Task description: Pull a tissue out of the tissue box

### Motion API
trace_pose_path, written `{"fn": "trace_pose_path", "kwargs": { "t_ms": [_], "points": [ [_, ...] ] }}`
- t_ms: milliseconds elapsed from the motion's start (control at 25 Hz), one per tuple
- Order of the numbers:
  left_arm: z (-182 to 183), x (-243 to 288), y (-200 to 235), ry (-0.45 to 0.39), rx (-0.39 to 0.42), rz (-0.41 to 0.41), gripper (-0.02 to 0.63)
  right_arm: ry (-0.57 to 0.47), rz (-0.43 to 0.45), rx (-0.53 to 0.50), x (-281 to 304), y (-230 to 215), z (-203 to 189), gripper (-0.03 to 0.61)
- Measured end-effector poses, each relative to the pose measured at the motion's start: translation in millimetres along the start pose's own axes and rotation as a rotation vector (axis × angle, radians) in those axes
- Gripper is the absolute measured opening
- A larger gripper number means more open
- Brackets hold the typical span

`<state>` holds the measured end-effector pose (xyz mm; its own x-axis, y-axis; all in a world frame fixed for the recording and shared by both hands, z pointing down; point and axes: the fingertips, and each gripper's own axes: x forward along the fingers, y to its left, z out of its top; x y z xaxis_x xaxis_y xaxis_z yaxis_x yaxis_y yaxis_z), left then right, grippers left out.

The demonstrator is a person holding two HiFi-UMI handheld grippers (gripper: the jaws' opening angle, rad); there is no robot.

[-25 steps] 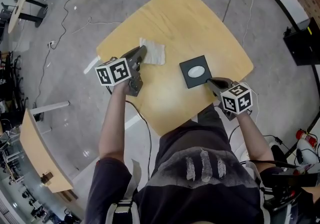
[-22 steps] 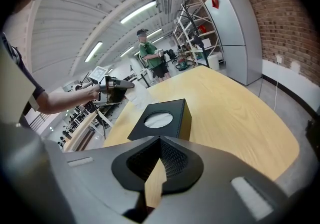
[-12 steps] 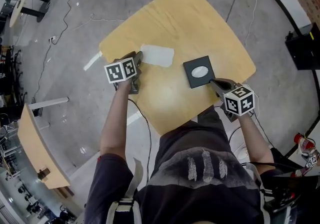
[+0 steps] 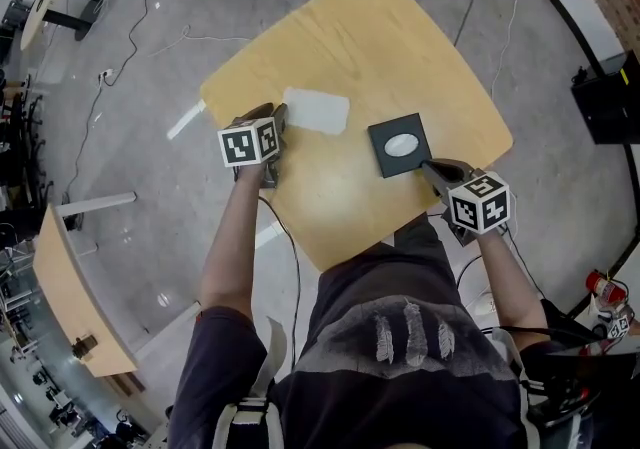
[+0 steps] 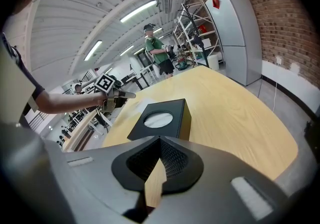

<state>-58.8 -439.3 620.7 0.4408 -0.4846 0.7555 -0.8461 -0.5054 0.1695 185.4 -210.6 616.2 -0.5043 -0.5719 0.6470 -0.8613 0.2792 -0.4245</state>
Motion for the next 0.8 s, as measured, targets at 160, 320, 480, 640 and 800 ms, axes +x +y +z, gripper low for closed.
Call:
{"fn": "trace_pose_path", "kwargs": {
  "t_ms": [160,320,480,640,800],
  "points": [
    [4,-2,2,-0.016,-0.031,0.002,0.123,-0.006,-0.002,-0.004,1,2,4,-0.002],
    [0,-1,1,-0.026,-0.043,0.003,0.123,-0.007,-0.009,-0.008,1,1,3,-0.002],
    [-1,0,4,-0.043,-0.061,-0.009,0.119,-0.008,-0.025,-0.011,7,-1,1,-0.002],
    [2,-15,2,-0.087,-0.065,-0.016,0.007,0.002,0.001,0.029,10,0,1,-0.002],
    [-6,-33,-15,-0.114,0.004,-0.045,0.003,0.053,0.042,0.088,14,-4,0,-0.002]
  ]
}}
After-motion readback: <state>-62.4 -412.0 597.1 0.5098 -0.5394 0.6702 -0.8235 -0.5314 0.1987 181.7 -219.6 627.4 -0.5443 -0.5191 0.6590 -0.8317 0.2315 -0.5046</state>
